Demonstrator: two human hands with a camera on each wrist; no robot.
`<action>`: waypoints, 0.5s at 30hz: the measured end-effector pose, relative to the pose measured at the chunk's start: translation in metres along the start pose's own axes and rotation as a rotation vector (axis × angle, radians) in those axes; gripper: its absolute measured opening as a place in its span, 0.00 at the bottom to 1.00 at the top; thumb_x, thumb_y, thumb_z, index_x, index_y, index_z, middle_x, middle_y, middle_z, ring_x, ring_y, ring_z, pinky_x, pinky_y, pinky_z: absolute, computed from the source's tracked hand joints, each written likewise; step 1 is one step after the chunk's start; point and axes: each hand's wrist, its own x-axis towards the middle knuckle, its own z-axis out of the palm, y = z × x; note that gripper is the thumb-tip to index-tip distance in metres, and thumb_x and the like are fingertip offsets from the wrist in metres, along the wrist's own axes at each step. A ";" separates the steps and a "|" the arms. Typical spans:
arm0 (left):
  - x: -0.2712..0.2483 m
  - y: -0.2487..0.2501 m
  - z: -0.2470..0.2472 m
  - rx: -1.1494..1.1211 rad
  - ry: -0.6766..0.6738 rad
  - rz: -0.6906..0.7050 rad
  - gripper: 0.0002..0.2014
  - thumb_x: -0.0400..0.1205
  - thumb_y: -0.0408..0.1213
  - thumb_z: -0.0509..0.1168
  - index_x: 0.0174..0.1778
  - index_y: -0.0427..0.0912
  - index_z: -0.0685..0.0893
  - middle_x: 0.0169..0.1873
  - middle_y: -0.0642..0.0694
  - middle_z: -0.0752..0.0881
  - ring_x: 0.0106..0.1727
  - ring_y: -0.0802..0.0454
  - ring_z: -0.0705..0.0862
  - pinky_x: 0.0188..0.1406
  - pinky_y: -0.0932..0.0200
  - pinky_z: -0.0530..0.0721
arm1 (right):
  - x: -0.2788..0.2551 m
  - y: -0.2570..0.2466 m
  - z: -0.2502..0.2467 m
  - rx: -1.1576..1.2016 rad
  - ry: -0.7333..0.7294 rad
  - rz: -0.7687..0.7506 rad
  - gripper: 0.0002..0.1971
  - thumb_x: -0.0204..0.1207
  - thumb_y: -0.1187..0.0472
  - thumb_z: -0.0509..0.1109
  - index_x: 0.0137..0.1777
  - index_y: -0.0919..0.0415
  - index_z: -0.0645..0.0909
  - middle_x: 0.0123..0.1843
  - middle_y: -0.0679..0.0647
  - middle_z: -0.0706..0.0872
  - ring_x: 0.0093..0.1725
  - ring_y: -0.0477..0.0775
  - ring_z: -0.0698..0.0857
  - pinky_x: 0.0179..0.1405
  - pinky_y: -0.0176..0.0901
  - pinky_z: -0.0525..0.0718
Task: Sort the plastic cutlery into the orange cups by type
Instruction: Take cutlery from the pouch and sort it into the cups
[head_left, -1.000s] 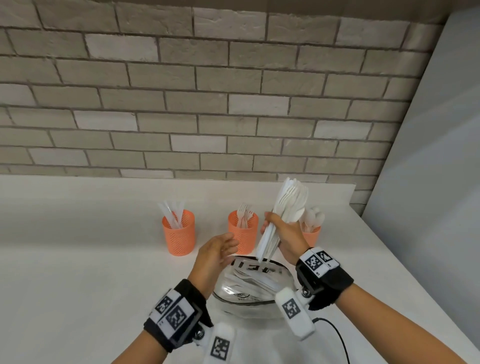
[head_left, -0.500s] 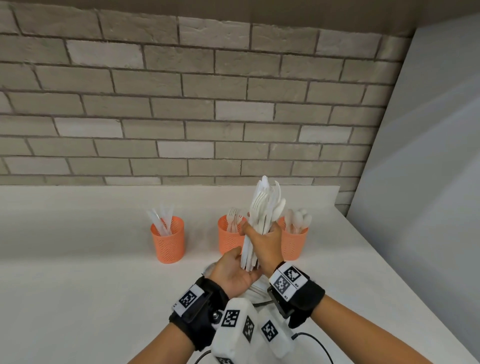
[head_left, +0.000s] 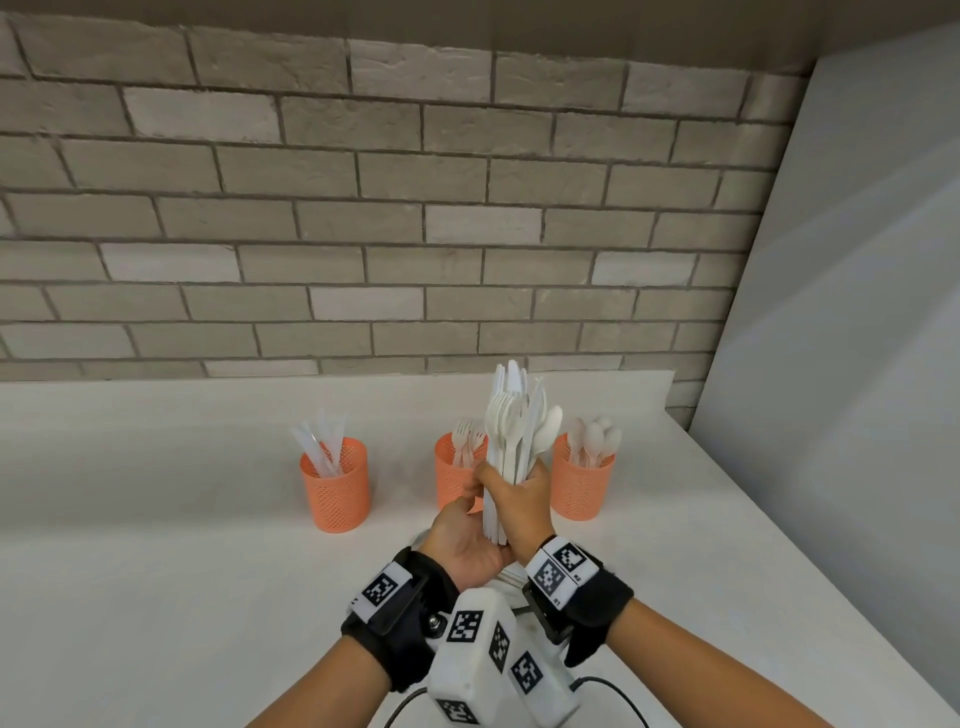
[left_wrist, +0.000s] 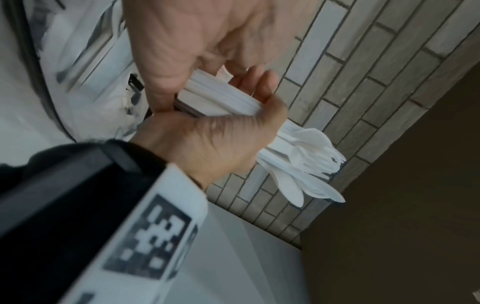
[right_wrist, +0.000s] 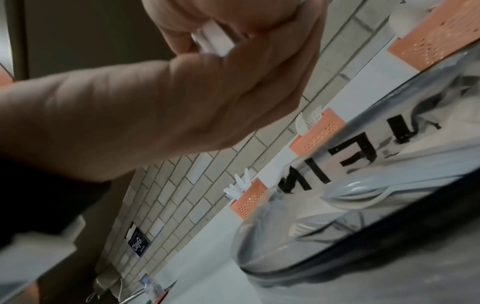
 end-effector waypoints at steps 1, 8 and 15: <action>-0.001 0.001 -0.001 0.042 0.004 -0.004 0.22 0.87 0.44 0.46 0.59 0.33 0.80 0.48 0.35 0.85 0.49 0.41 0.82 0.31 0.46 0.89 | 0.001 -0.001 0.000 0.001 -0.003 -0.006 0.04 0.72 0.75 0.68 0.42 0.67 0.79 0.27 0.58 0.81 0.22 0.47 0.80 0.26 0.40 0.82; 0.003 0.025 -0.019 0.576 0.156 0.174 0.11 0.84 0.36 0.58 0.56 0.37 0.81 0.49 0.40 0.83 0.47 0.47 0.82 0.46 0.56 0.82 | 0.017 0.000 -0.014 -0.098 -0.028 -0.009 0.11 0.74 0.75 0.67 0.38 0.58 0.77 0.23 0.47 0.78 0.17 0.37 0.77 0.19 0.30 0.75; 0.005 0.059 -0.004 0.632 0.205 0.448 0.12 0.81 0.41 0.65 0.56 0.39 0.83 0.43 0.47 0.85 0.42 0.53 0.83 0.45 0.60 0.81 | 0.013 0.014 -0.026 -0.194 -0.110 0.060 0.13 0.72 0.78 0.65 0.35 0.60 0.74 0.23 0.52 0.73 0.17 0.41 0.72 0.15 0.30 0.69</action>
